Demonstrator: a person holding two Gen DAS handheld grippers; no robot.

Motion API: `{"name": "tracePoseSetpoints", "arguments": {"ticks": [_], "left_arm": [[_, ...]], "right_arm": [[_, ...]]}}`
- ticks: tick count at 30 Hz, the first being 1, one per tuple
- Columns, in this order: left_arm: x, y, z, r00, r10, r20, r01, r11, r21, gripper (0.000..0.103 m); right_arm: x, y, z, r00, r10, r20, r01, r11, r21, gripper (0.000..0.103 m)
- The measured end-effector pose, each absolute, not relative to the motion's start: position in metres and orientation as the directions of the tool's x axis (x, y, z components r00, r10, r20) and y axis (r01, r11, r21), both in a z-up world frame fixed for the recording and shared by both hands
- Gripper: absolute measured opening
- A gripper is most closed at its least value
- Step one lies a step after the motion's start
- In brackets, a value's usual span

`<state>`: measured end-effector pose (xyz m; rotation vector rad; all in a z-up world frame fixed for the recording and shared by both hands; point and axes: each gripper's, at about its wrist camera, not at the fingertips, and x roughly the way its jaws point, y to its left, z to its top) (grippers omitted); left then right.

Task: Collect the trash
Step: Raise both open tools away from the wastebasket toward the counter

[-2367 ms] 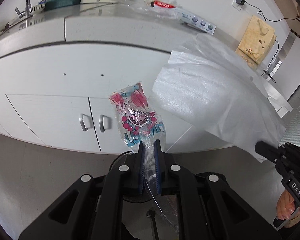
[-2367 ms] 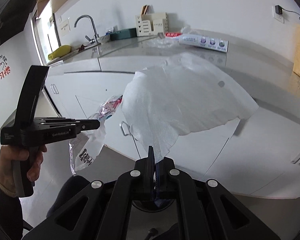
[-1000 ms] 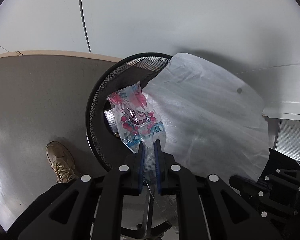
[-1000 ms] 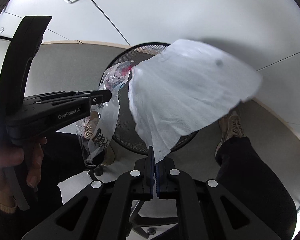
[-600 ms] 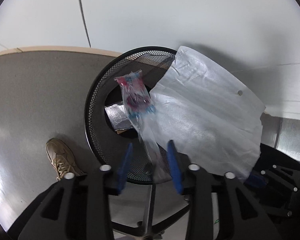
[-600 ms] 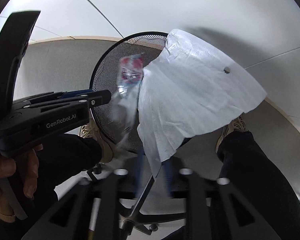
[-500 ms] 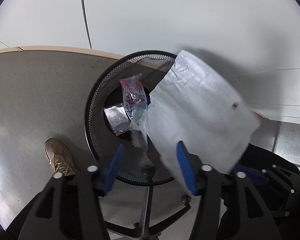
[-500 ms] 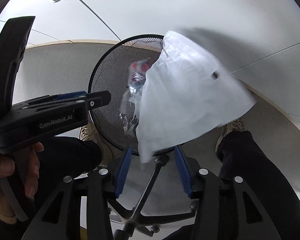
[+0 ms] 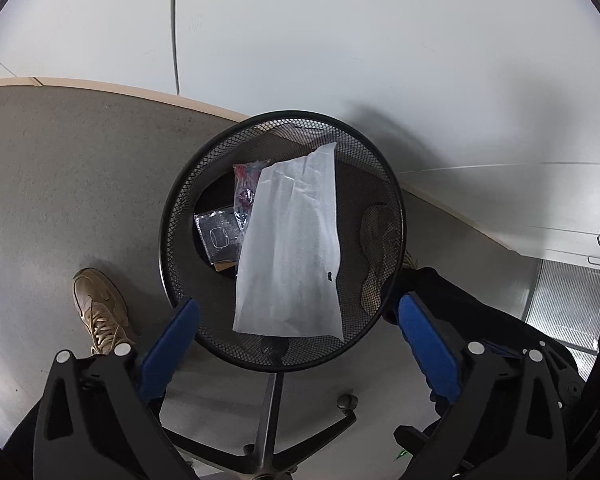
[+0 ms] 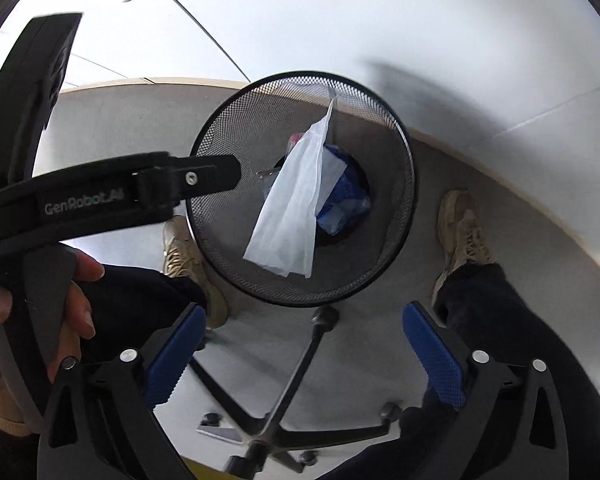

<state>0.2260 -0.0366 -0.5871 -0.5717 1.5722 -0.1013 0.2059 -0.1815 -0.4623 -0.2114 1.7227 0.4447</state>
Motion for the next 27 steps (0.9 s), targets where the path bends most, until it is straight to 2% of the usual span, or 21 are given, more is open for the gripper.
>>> {"name": "tracePoseSetpoints", "arguments": {"ticks": [9, 14, 18, 27], "left_arm": [[0.223, -0.029, -0.584, 0.047, -0.382, -0.923, -0.289, 0.879, -0.378, 0.099], [0.220, -0.033, -0.560, 0.065, -0.317, -0.946, -0.245, 0.914, -0.323, 0.099], [0.213, -0.027, -0.508, 0.172, -0.354, -0.919, -0.217, 0.897, -0.386, 0.099], [0.180, -0.023, -0.381, 0.332, -0.299, -0.895, -0.146, 0.921, -0.362, 0.099]], "right_arm": [[0.207, -0.179, -0.454, -0.170, 0.112, -0.979, -0.402, 0.899, 0.172, 0.100], [0.207, -0.184, -0.437, -0.156, 0.130, -0.979, -0.391, 0.902, 0.182, 0.100], [0.203, -0.186, -0.405, -0.098, 0.156, -0.983, -0.409, 0.894, 0.182, 0.100], [0.184, -0.201, -0.295, 0.077, 0.247, -0.966, -0.436, 0.880, 0.191, 0.100]]}}
